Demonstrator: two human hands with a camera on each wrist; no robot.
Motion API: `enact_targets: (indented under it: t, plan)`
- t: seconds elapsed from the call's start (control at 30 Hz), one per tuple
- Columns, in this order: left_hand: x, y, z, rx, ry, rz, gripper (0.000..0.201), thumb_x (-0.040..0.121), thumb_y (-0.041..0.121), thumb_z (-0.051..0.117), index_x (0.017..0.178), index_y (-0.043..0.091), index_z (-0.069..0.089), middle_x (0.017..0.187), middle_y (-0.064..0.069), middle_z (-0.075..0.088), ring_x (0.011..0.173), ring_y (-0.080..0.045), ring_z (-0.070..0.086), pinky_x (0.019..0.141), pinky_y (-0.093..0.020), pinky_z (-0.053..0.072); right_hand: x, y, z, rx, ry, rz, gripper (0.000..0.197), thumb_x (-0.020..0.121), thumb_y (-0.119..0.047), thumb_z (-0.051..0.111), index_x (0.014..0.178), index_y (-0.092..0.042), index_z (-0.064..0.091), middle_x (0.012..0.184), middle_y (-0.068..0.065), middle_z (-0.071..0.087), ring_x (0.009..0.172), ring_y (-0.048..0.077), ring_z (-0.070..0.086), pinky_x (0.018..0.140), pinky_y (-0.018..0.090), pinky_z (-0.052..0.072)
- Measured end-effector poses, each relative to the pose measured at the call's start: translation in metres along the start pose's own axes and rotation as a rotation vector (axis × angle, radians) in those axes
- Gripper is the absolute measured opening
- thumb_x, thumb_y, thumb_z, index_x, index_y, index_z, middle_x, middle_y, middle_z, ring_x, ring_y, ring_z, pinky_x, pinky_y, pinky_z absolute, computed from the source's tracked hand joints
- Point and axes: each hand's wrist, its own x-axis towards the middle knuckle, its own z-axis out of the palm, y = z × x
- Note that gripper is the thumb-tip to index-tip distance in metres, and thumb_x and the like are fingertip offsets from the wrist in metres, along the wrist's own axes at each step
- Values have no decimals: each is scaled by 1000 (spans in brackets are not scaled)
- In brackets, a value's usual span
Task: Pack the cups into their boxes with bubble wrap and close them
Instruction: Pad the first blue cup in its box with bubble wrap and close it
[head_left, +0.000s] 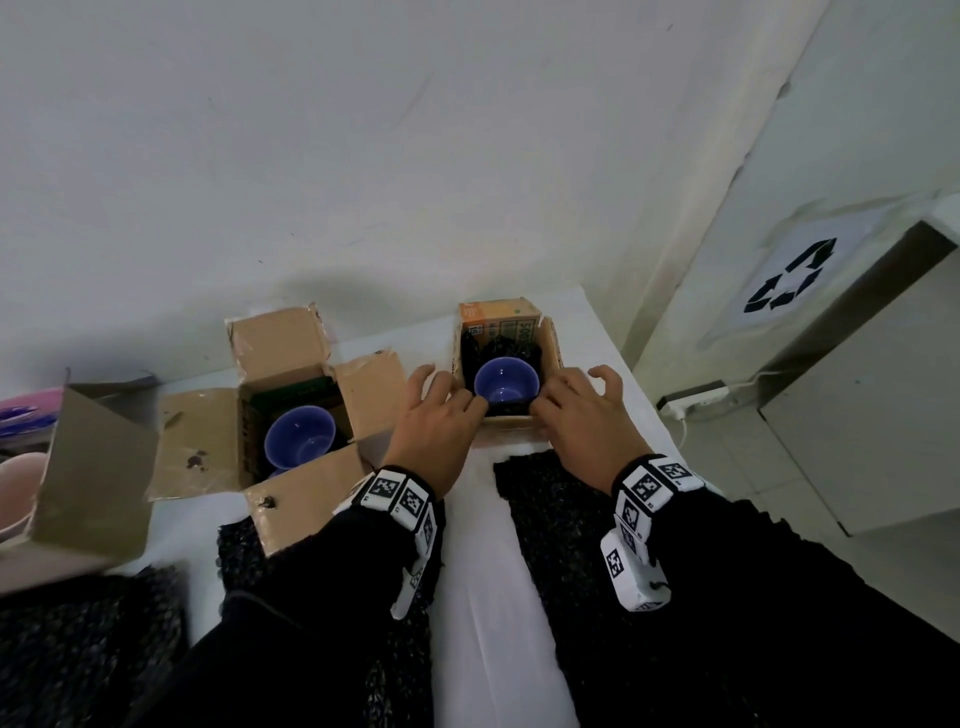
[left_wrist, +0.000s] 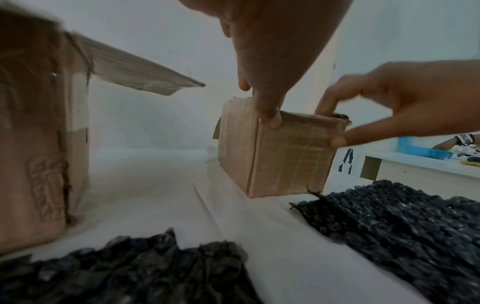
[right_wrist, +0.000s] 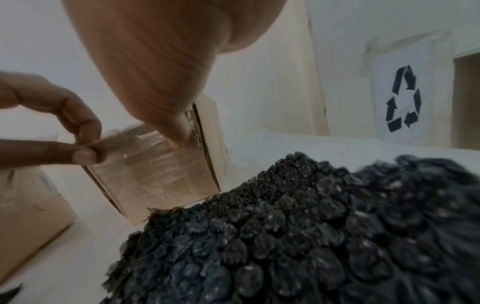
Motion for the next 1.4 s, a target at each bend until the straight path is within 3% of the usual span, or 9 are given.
enact_targets:
  t: [0.2, 0.37, 0.43, 0.57, 0.7, 0.87, 1.03, 1.23, 1.4]
  plan:
    - [0, 11, -1, 12, -110, -96, 49, 63, 0, 31, 102, 17, 55, 88, -4, 66, 108, -31, 51, 106, -54, 15, -41, 11, -21, 227, 161, 200, 21, 75, -38, 64, 91, -26, 56, 94, -9, 52, 96, 18, 48, 85, 35, 27]
    - [0, 24, -5, 11, -206, -175, 36, 75, 9, 54, 110, 20, 52, 98, -2, 65, 116, -29, 47, 108, -53, 12, -94, 18, -3, 354, -478, 189, 65, 65, -67, 63, 120, -37, 50, 110, -14, 52, 109, 13, 44, 91, 36, 29]
    - [-6, 33, -4, -13, -196, -212, 37, 76, 20, 62, 112, 20, 53, 100, -1, 66, 114, -28, 49, 106, -51, 17, -107, 14, 1, 281, -561, 228, 73, 65, -69, 66, 127, -38, 46, 117, -12, 51, 114, 14, 41, 96, 38, 28]
    - [-32, 58, -5, -147, -38, -291, 50, 79, 36, 65, 123, 18, 52, 131, -3, 52, 121, -29, 44, 99, -47, 31, -114, 4, -2, 271, -439, 290, 36, 74, -54, 70, 101, -34, 60, 102, -10, 54, 108, 18, 46, 89, 37, 29]
    - [-54, 84, -14, -433, 47, -267, 51, 90, 57, 46, 129, 24, 46, 136, 3, 45, 121, -21, 45, 97, -39, 34, -114, 2, -16, 651, -229, 384, 24, 78, -36, 72, 83, -21, 53, 85, -4, 53, 80, 18, 55, 69, 33, 43]
    - [-67, 108, -23, -959, -313, -260, 110, 71, 68, 67, 151, 28, 4, 131, 4, 53, 117, -14, 51, 105, -33, 37, -99, 8, -51, 1048, -130, 536, 17, 90, -14, 63, 90, -24, 48, 79, -2, 58, 74, 15, 54, 70, 30, 43]
    - [-67, 107, -10, -903, -258, -242, 24, 93, 20, 56, 115, 11, 60, 105, -10, 59, 100, -29, 59, 86, -31, 44, -85, 9, -80, 1119, -138, 430, 58, 81, 15, 40, 110, -31, 59, 101, -6, 64, 90, 8, 59, 85, 20, 45]
    - [-61, 83, -34, -844, -210, -264, 15, 92, 10, 40, 103, 21, 41, 77, -5, 62, 54, -17, 61, 53, -35, 54, -74, 0, -91, 1036, -357, 309, 18, 69, -9, 54, 61, -25, 55, 63, -9, 56, 60, 3, 48, 68, 24, 40]
    - [-55, 69, -44, -587, -98, -116, 15, 85, 22, 45, 100, 17, 45, 84, -3, 55, 73, -27, 53, 62, -37, 40, -65, -13, -85, 1074, -493, 352, 35, 75, -49, 76, 66, -23, 53, 66, -9, 53, 63, 7, 49, 65, 25, 38]
